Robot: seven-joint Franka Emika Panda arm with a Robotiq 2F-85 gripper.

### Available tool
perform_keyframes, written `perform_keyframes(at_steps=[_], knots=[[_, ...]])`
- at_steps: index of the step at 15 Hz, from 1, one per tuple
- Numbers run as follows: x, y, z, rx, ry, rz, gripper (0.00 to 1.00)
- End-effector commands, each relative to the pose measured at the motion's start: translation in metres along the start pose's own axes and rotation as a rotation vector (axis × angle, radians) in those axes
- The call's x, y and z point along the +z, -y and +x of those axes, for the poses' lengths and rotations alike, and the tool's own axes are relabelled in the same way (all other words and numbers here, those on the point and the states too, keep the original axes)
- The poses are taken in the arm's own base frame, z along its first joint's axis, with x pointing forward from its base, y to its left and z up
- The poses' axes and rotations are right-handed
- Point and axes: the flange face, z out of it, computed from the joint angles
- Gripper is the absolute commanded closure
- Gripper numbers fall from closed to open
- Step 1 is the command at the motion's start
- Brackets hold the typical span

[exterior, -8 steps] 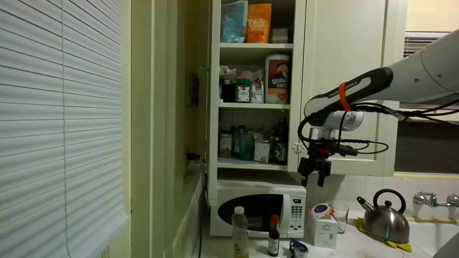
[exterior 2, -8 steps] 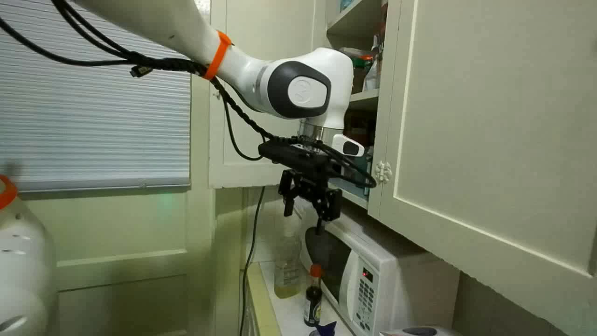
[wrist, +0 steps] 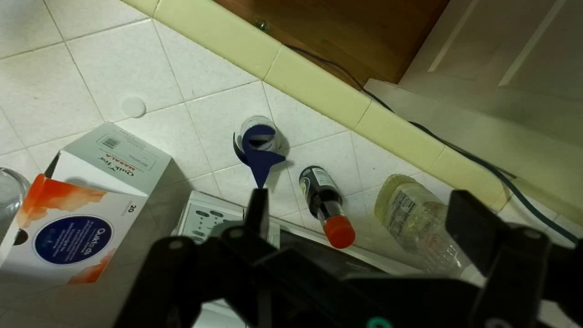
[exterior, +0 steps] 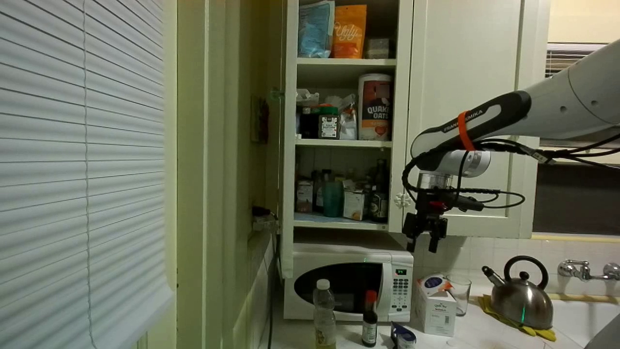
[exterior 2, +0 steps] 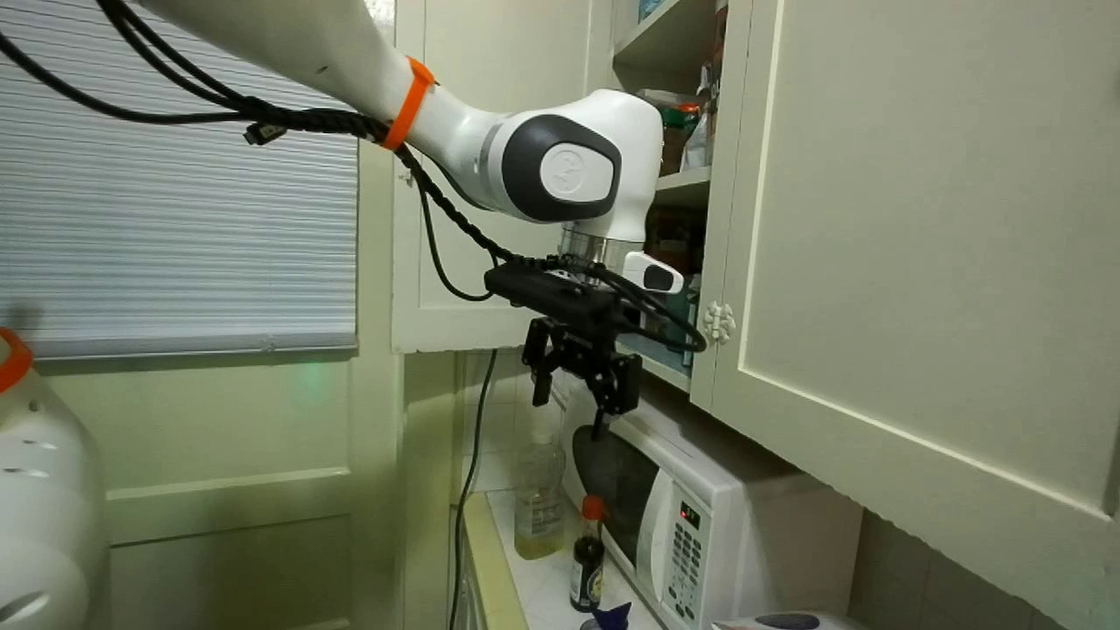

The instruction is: Put the clear bottle on the bottom shelf of the open upper cabinet.

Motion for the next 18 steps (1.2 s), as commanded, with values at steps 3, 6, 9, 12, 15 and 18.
perform_keyframes(at_steps=[3,6,9,12,15,18], knots=[[0.021,0.071,-0.003,0.013,-0.075,-0.013,0.00],[0.047,0.125,-0.005,0.128,-0.151,-0.011,0.00],[0.062,0.162,-0.005,0.147,-0.324,-0.024,0.00],[0.067,0.171,0.006,0.071,-0.355,-0.059,0.00],[0.080,0.179,0.000,0.032,-0.397,-0.075,0.00],[0.079,0.178,0.001,0.032,-0.399,-0.076,0.00]])
